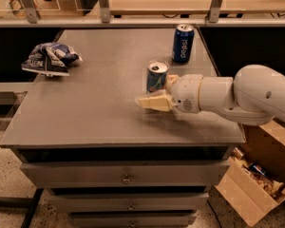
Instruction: Pick redbull can
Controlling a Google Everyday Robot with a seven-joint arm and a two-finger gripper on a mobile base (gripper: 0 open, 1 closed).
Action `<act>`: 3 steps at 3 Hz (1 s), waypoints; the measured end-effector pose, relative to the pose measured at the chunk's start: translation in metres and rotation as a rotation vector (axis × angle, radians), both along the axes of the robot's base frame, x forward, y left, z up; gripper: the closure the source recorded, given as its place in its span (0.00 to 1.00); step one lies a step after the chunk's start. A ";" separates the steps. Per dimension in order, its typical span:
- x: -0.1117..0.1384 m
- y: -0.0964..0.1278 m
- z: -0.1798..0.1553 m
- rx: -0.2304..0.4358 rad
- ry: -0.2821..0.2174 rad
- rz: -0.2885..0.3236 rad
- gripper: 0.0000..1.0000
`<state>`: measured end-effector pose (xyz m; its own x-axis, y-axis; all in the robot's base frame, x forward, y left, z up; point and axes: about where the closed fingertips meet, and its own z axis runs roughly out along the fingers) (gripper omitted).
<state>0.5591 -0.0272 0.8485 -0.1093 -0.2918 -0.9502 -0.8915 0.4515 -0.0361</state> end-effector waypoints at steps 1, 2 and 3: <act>0.011 0.001 0.003 0.115 0.043 0.002 0.64; 0.021 -0.001 0.022 0.205 0.086 0.033 0.87; 0.025 -0.009 0.065 0.248 0.074 0.079 1.00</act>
Offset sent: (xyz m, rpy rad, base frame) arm 0.0341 -0.0122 0.0556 0.3325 0.1500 0.0853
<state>0.5842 -0.0365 0.9132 -0.1671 -0.0619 -0.9840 -0.9205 0.3674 0.1332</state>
